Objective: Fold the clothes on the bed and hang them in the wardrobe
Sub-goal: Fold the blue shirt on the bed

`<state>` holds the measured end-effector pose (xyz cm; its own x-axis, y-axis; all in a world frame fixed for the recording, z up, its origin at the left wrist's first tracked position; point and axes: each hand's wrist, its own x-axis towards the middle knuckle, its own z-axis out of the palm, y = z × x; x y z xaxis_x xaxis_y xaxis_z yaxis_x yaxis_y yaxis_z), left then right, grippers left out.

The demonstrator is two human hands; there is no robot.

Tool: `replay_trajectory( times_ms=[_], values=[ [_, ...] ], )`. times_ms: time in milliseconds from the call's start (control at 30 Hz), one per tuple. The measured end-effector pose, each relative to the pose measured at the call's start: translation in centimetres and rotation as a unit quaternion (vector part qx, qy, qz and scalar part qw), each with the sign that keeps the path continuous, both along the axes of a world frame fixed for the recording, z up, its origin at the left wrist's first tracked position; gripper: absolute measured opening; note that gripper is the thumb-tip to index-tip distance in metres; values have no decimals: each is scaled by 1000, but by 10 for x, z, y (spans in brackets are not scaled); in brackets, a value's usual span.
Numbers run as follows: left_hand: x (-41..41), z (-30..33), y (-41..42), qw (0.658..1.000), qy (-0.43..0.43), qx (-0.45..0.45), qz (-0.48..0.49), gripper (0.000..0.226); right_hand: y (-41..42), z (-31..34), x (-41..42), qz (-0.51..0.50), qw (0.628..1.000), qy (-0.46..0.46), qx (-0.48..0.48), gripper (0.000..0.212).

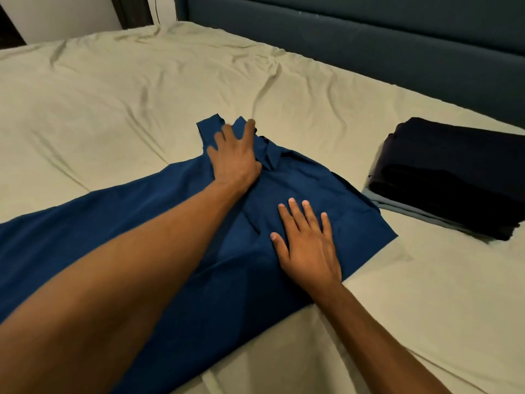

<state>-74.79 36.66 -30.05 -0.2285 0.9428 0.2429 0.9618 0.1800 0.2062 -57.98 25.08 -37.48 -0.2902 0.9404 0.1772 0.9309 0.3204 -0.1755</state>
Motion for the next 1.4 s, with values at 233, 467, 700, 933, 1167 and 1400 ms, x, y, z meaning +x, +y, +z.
replay_trajectory(
  times_ms=[233, 467, 700, 933, 1167, 1400],
  values=[
    [-20, 56, 82, 965, -255, 59, -19, 46, 2, -7, 1, 0, 1000, 16, 11, 62],
    [-46, 56, 80, 978, -196, 11, -68, 66, 1, -10, 1, -9, 1000, 15, 23, 59],
    [22, 2, 31, 989, -111, 22, -98, 59, 0, -11, 0, -9, 999, 10, 37, 57],
    [49, 13, 55, 996, -20, 17, -85, 26, 1, -10, -1, -7, 999, 18, 28, 58],
    [-18, 60, 48, 914, -382, 114, 78, 11, 0, -1, 2, 6, 1000, 21, -21, 65],
    [-44, 105, 26, 725, -663, 118, 145, 20, -4, 3, 2, 5, 1000, 3, -19, 68]
  ],
)
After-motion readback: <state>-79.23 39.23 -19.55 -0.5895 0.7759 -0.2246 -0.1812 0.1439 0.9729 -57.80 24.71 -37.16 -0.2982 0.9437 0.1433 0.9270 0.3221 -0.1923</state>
